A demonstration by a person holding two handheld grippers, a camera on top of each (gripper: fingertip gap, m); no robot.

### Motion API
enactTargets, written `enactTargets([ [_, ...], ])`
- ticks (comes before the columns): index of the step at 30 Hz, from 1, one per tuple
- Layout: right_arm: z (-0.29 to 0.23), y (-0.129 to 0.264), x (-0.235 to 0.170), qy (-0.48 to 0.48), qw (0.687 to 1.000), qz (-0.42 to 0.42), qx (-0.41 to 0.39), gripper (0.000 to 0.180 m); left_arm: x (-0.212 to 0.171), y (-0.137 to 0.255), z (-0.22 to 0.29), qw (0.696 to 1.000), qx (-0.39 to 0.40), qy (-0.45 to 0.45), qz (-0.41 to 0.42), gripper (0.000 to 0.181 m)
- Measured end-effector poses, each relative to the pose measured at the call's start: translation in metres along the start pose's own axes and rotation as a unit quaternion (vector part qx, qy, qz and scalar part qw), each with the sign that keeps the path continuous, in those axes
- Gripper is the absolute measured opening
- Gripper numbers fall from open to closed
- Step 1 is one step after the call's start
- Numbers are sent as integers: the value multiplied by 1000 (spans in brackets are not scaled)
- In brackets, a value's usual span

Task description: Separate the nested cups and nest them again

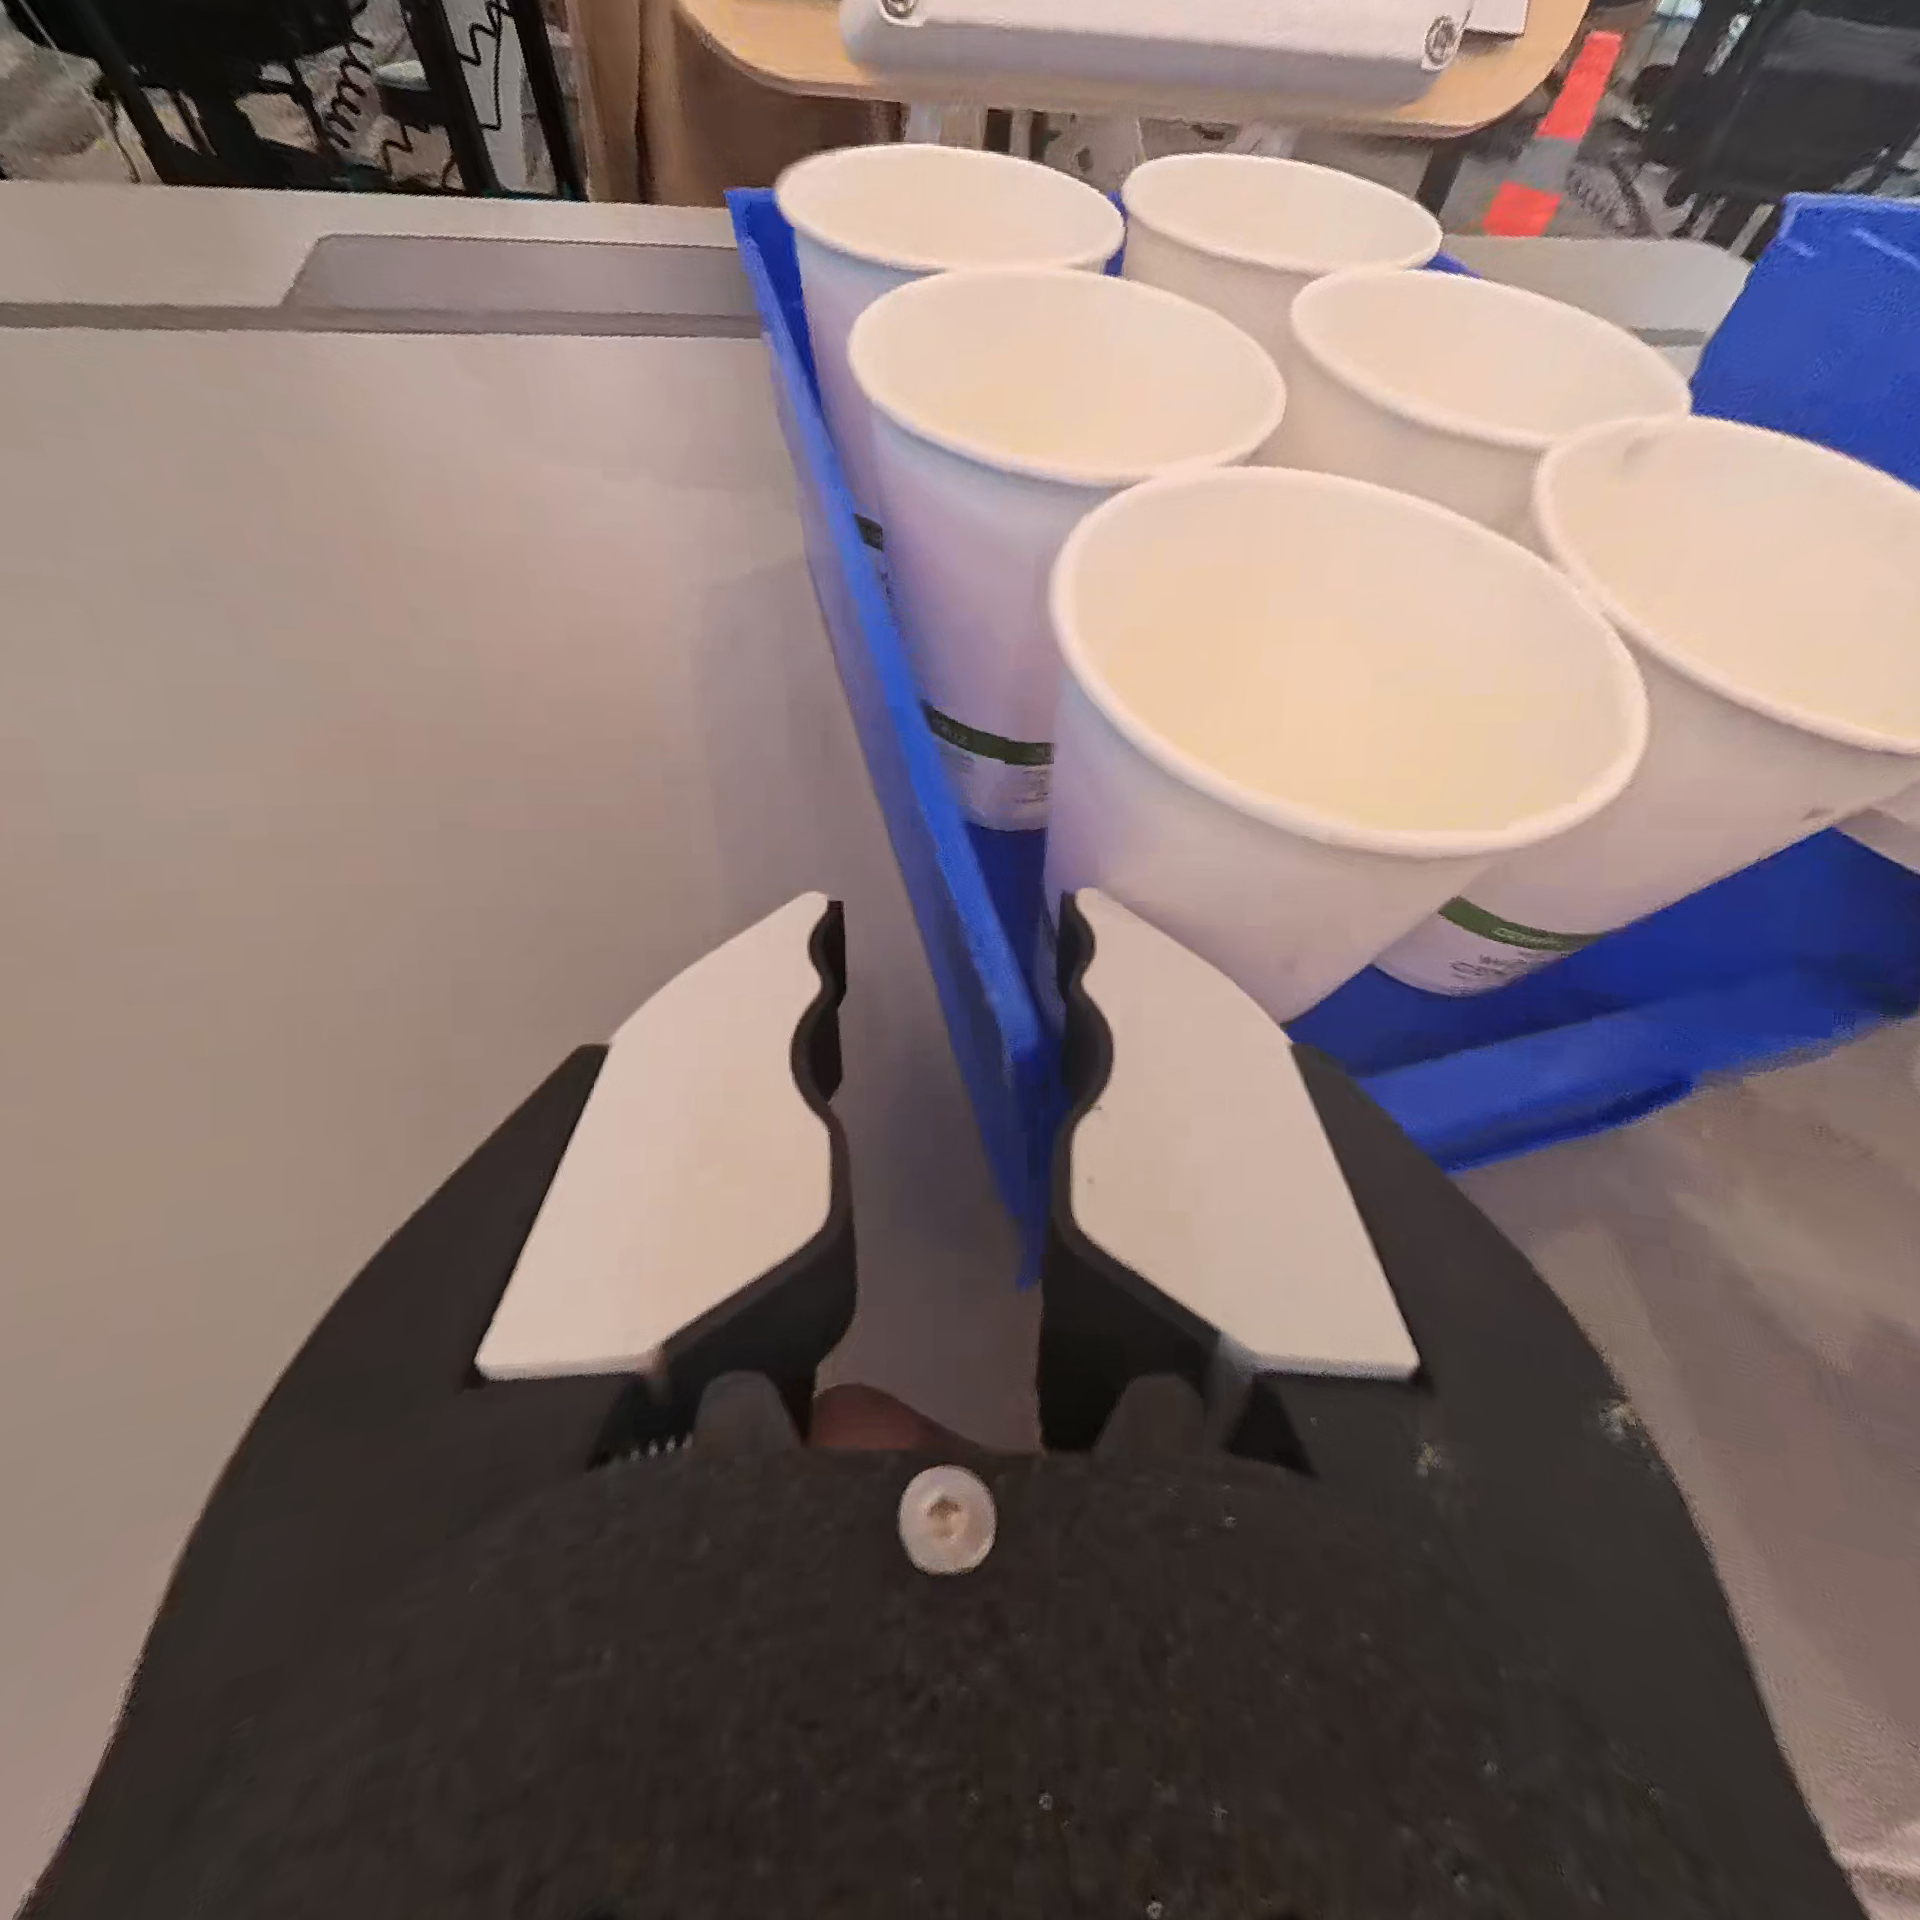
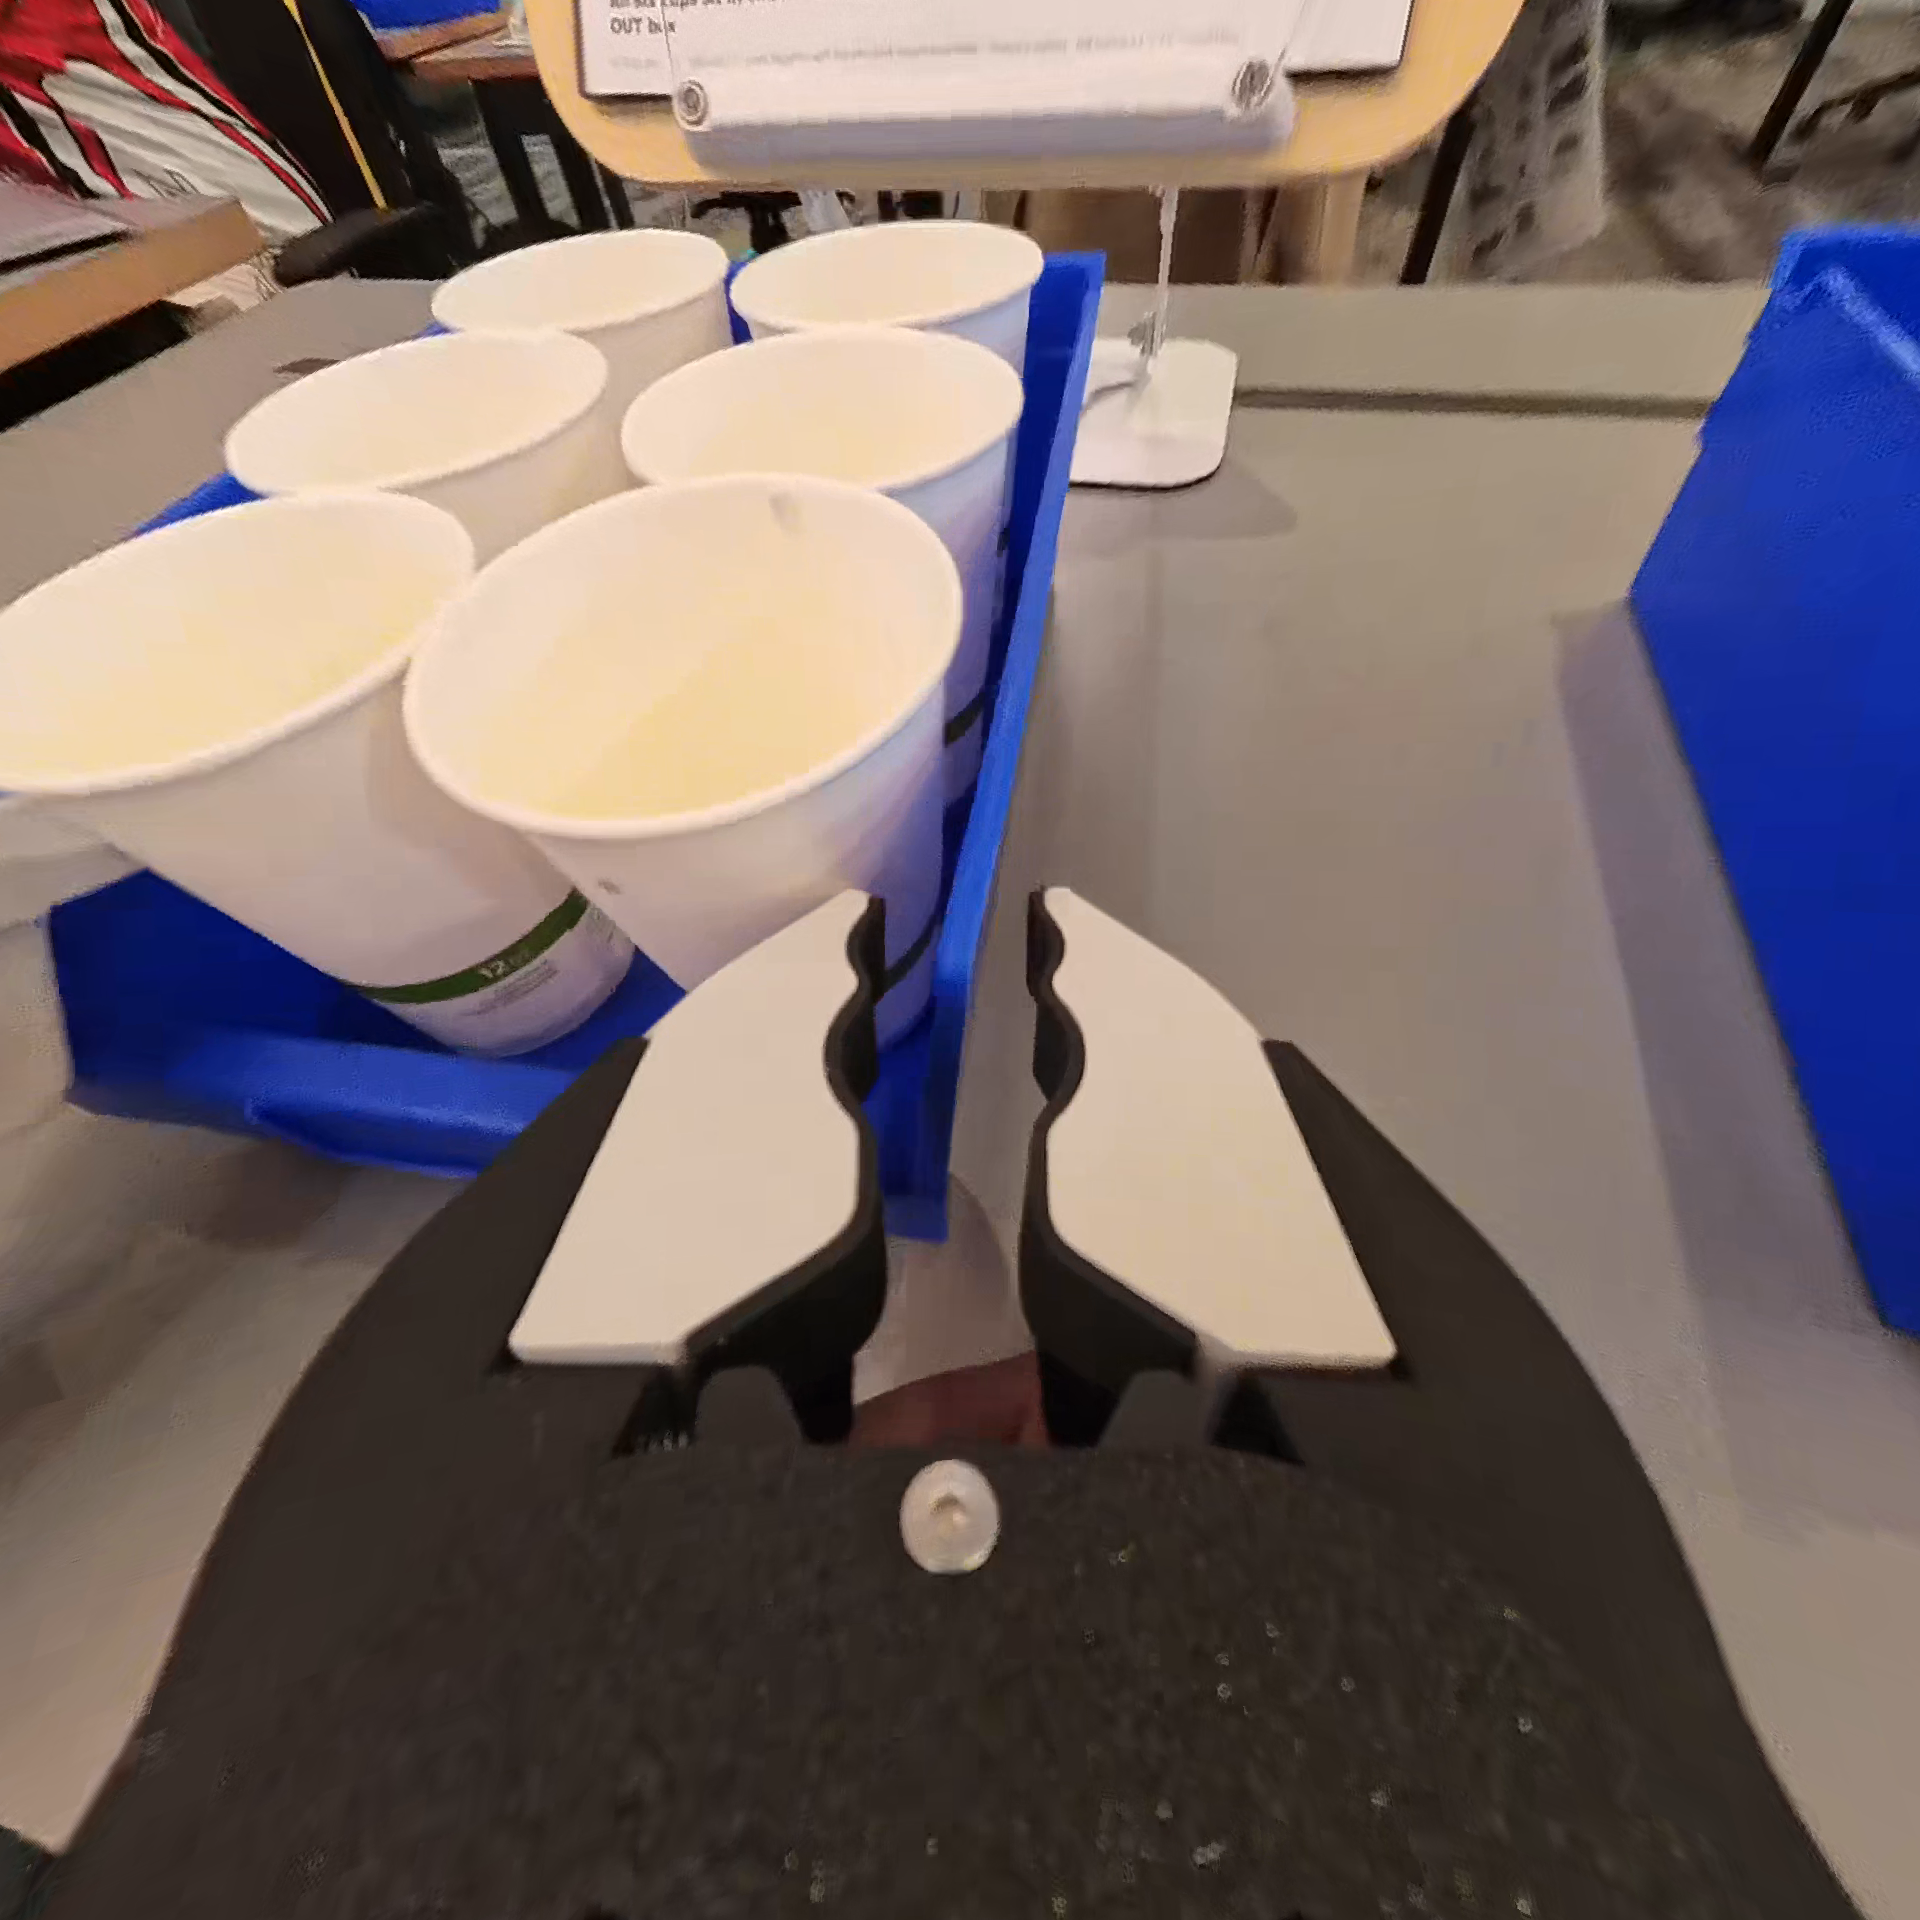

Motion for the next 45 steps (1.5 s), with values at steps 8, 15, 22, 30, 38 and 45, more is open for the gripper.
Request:
enactTargets([
  [8,-24,-12,-4,-40,999,6,-15,5,5,0,-12,999,31,-5,-12,4],
  [15,-125,-37,1,-14,999,24,26,8,12,24,-110,998,54,33,-13,4],
  [22,-226,-77,13,27,999,40,26,8,20,32,-219,994,74,81,11,4],
  [30,-247,-102,4,17,999,24,11,8,19,14,-253,993,78,84,11,4],
  [38,-233,-94,9,34,996,30,77,24,19,13,-250,993,95,66,12,27],
  [45,-177,-21,28,76,982,79,154,36,34,80,-225,981,181,19,74,46],
])
Point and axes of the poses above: each gripper's, where its closed fingertips meet, y back along the fingers, x out of its top, z = x × y across the jaws, the point moved 8 cm from there along y, back along the fingers, and after that the axes turned 5 degrees about z, right-handed, at the moved point
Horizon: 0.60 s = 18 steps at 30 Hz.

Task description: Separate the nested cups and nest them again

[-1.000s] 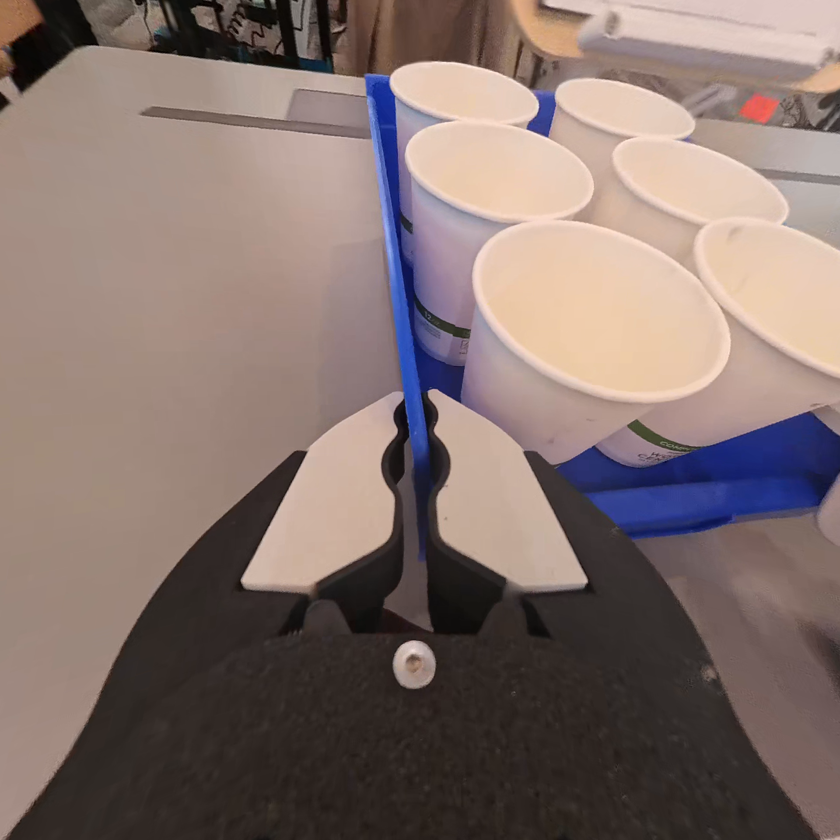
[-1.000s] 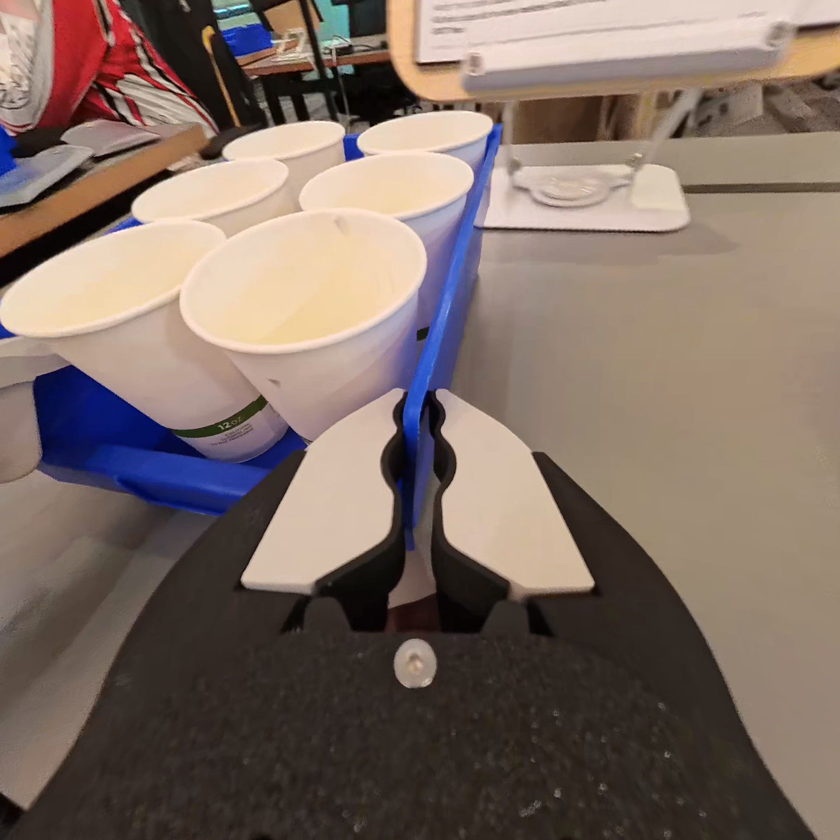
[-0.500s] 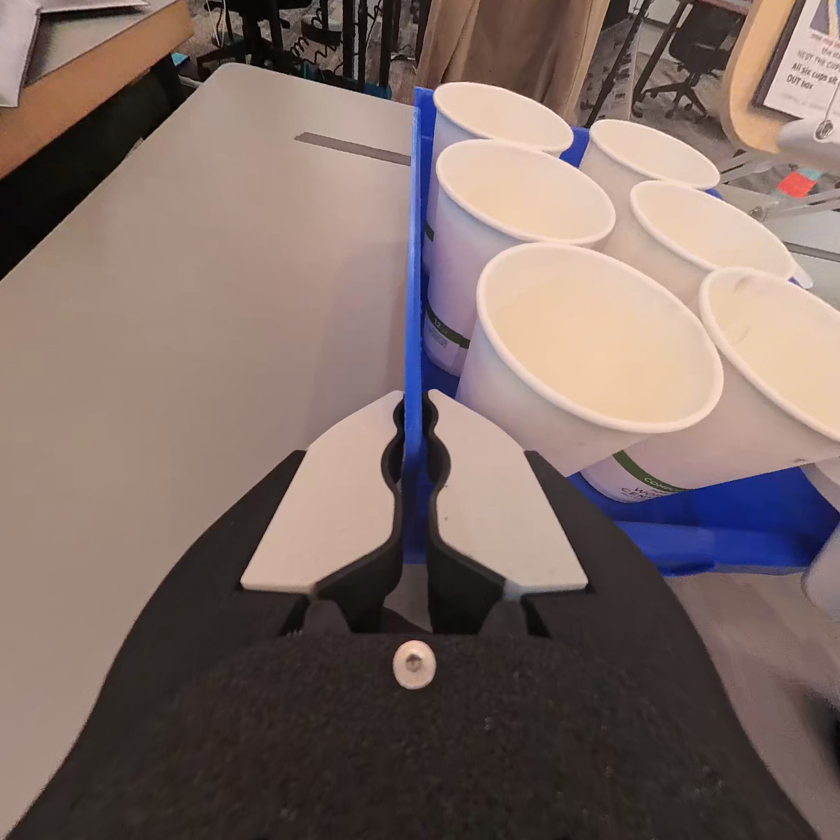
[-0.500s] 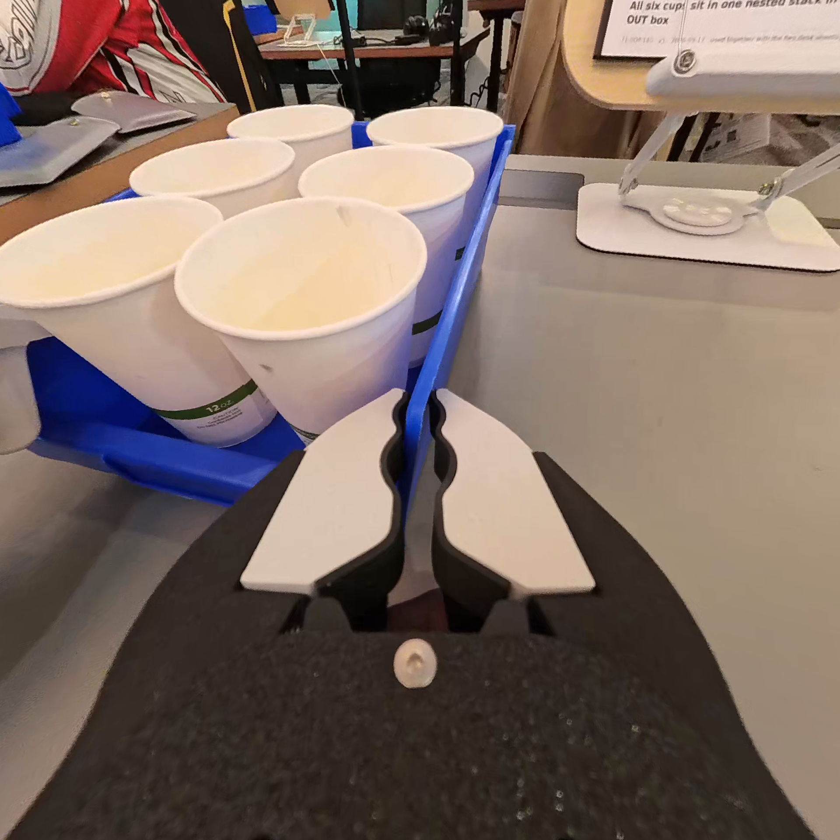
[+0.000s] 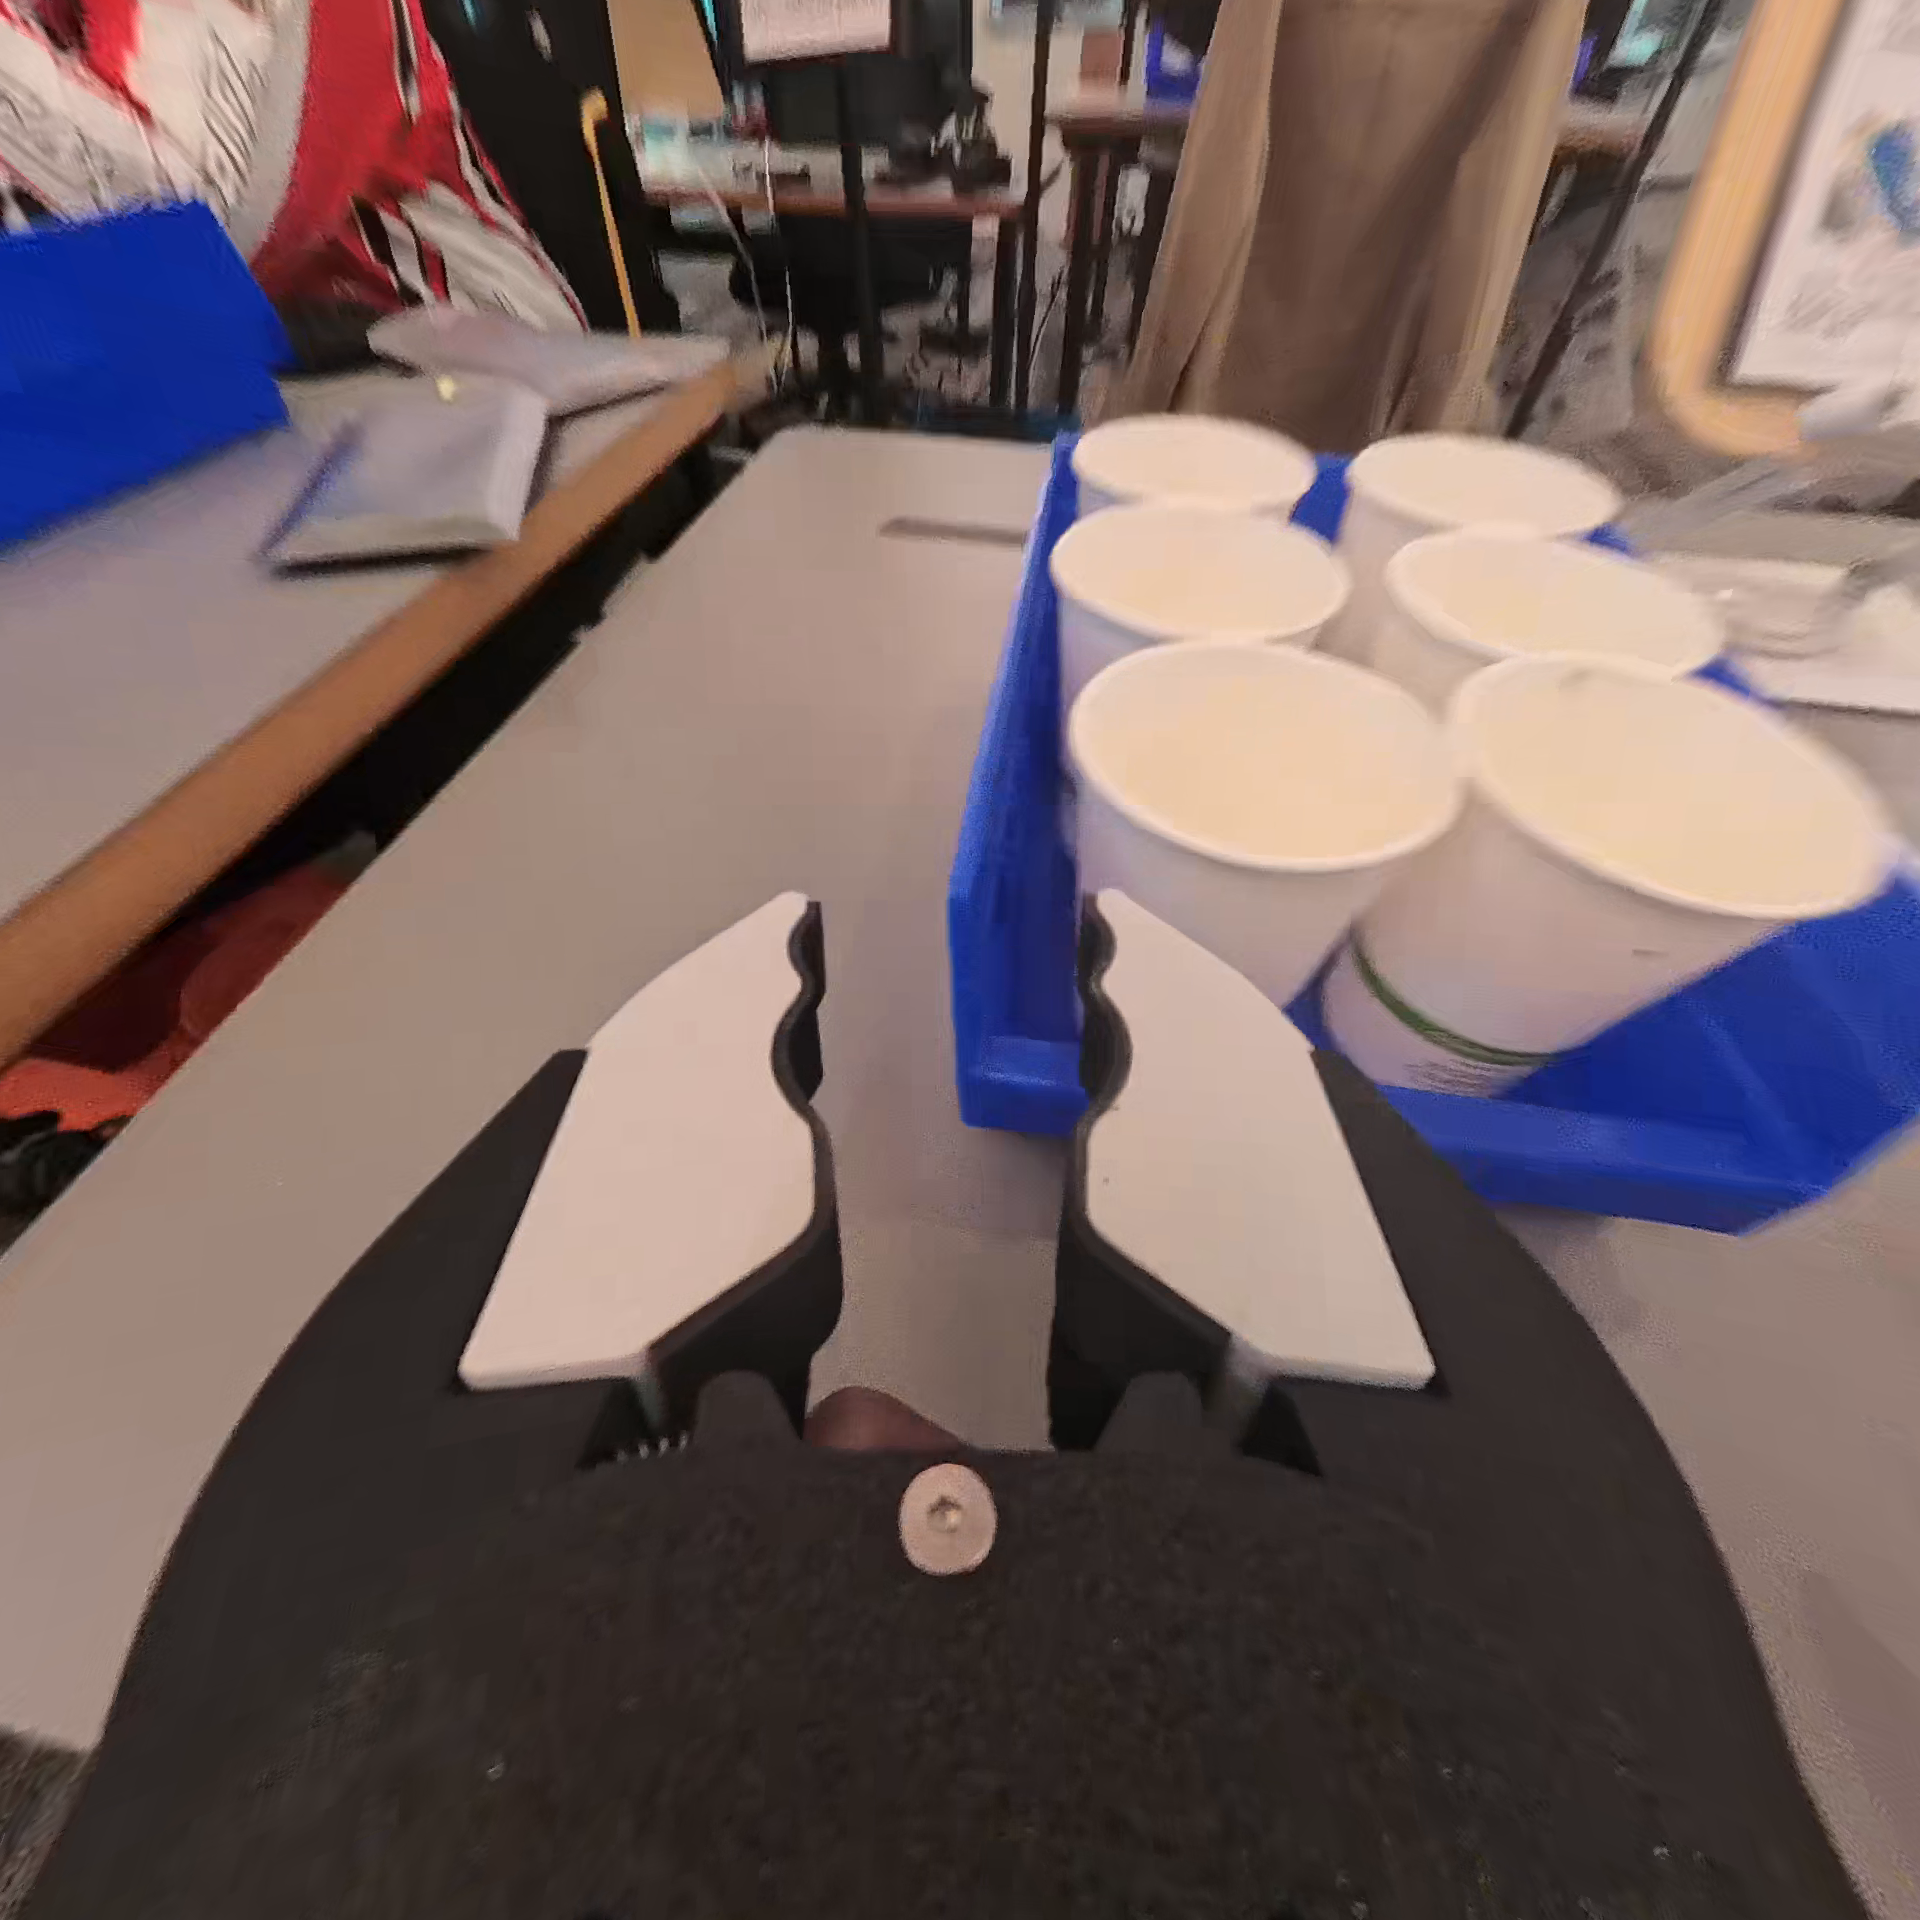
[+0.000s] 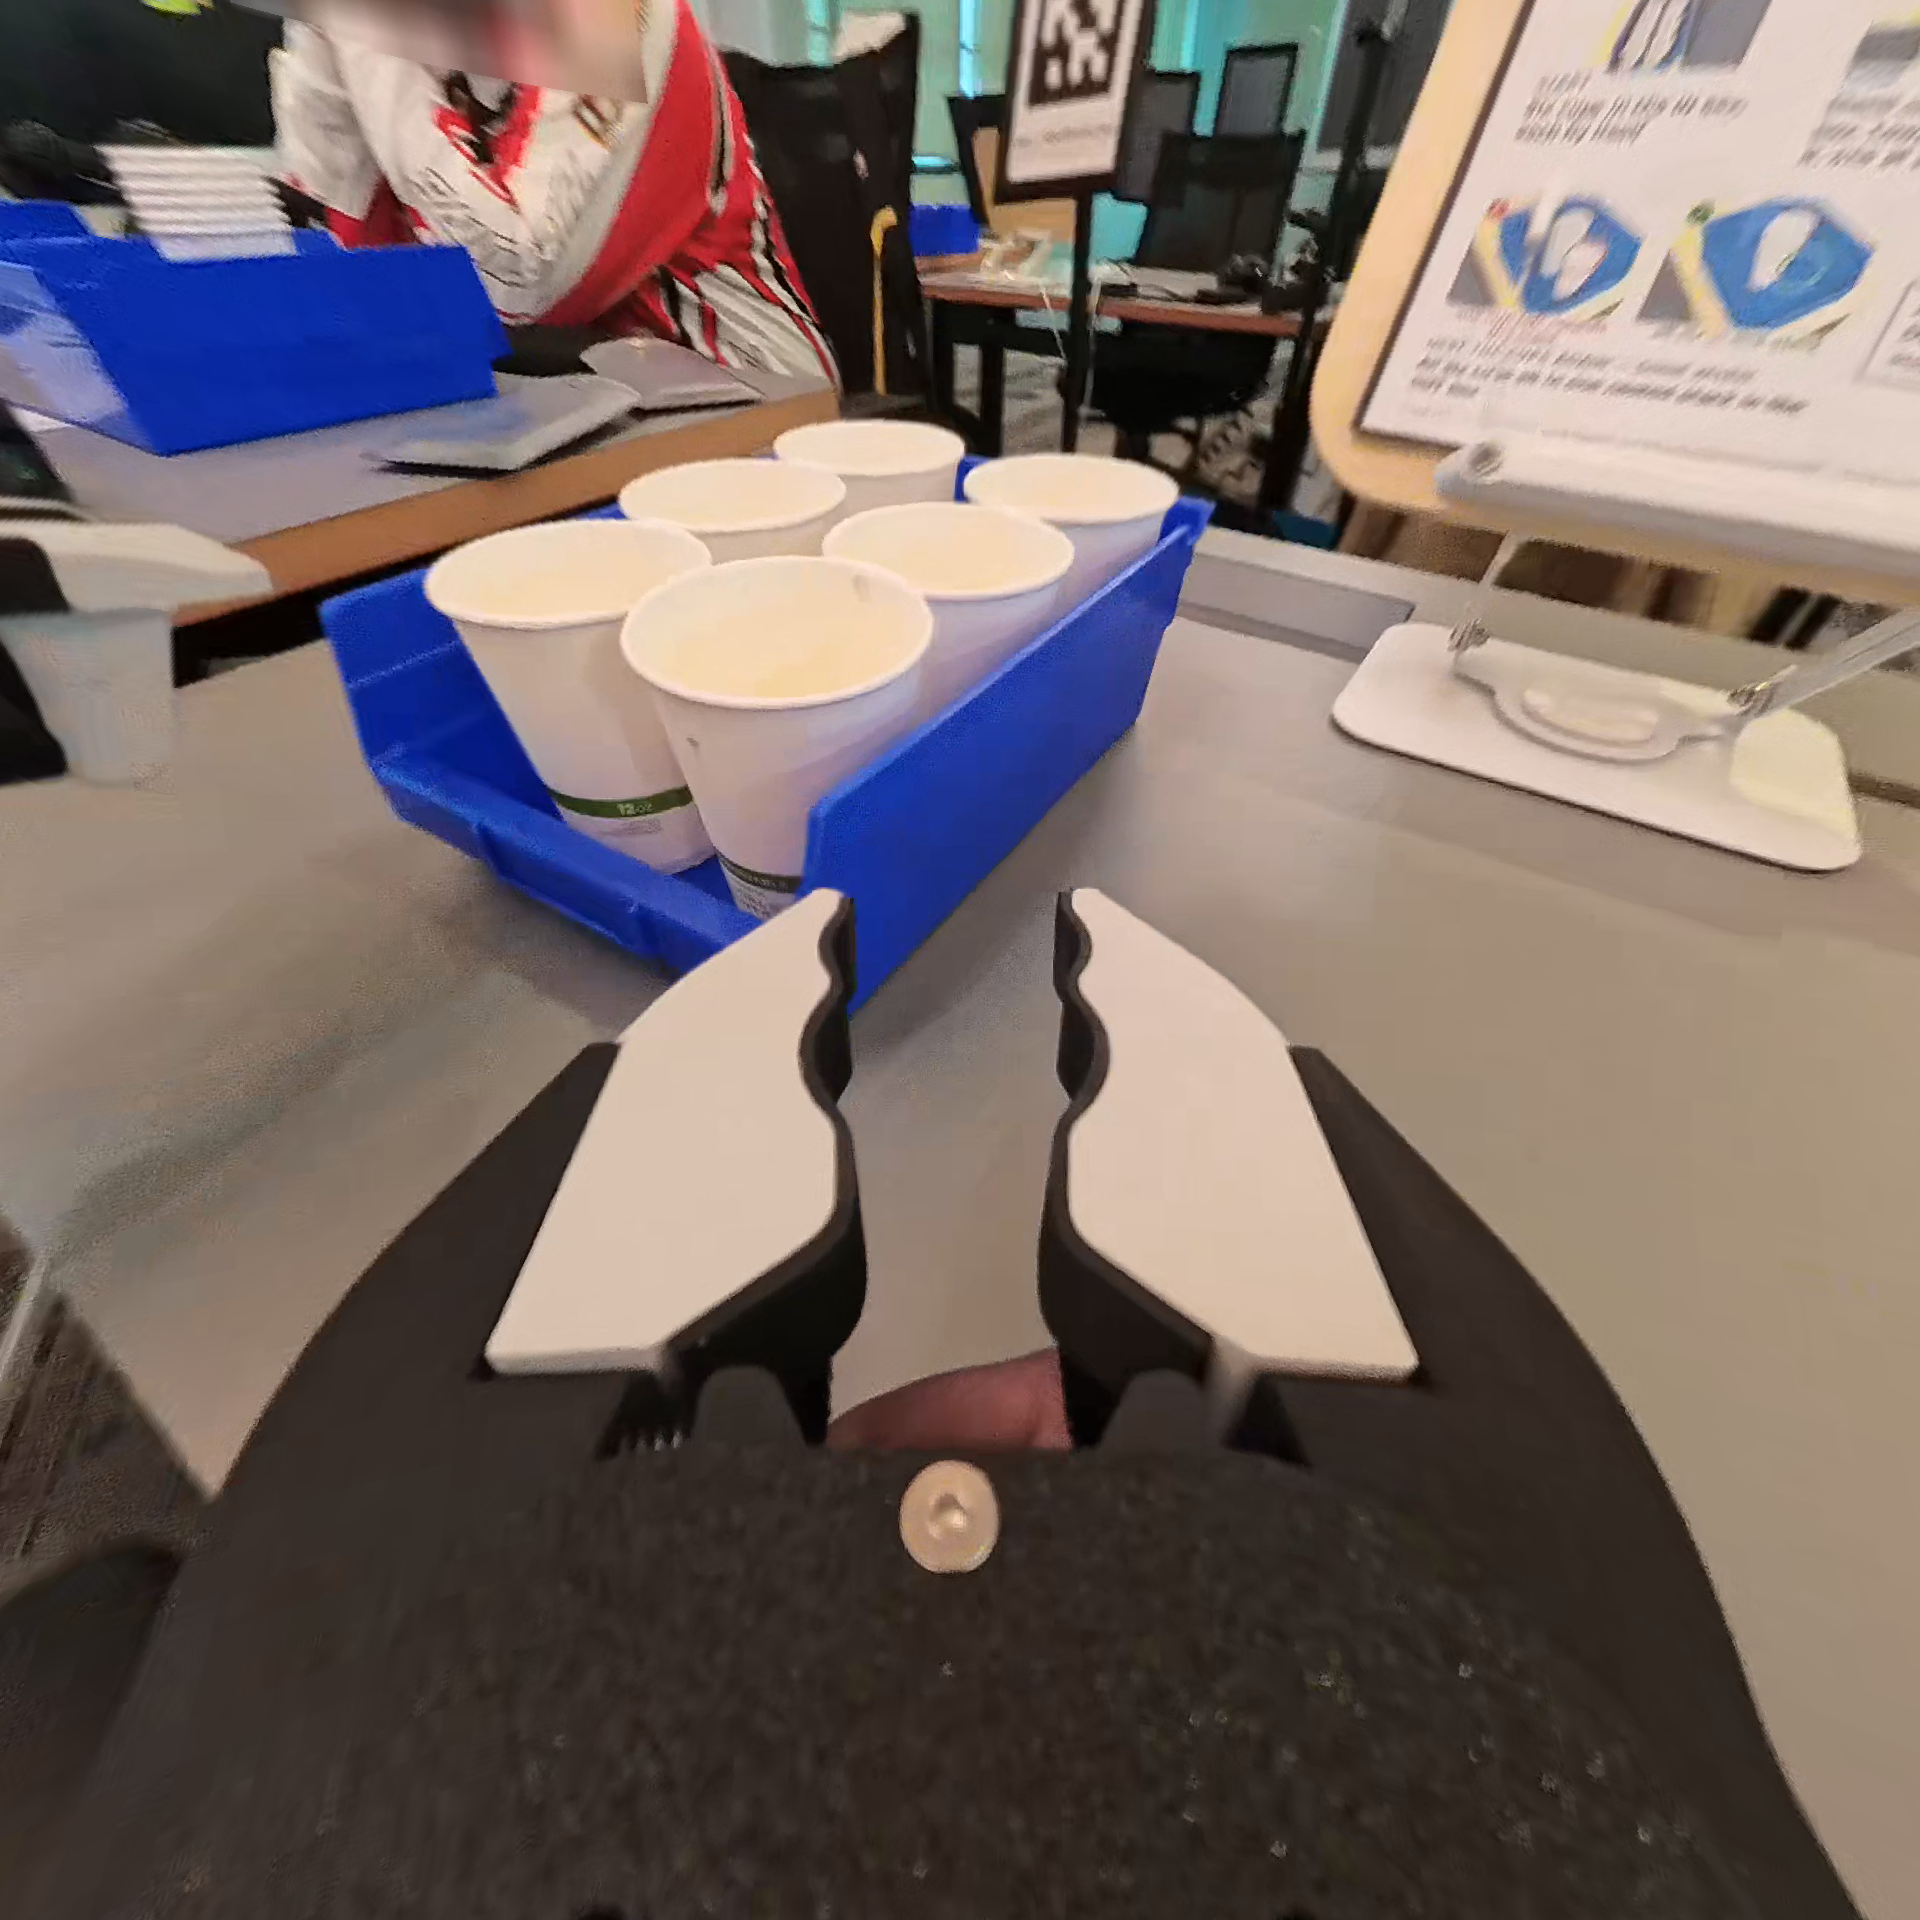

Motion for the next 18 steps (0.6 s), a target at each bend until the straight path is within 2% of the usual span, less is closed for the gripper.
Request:
enactTargets([
  [2,28,33,4,7,999,15,31,36,13,29,21,999,-33,3,21,53],
  [5,81,73,-2,4,999,14,42,36,21,61,79,991,-128,22,32,59],
  [9,139,118,-28,3,998,2,56,36,-1,82,172,976,-214,22,26,57],
  [13,172,154,-52,-5,998,14,67,42,-37,83,227,977,-209,-11,28,56],
  [18,197,190,-42,-81,992,69,73,42,-66,77,227,982,-188,3,10,62],
])
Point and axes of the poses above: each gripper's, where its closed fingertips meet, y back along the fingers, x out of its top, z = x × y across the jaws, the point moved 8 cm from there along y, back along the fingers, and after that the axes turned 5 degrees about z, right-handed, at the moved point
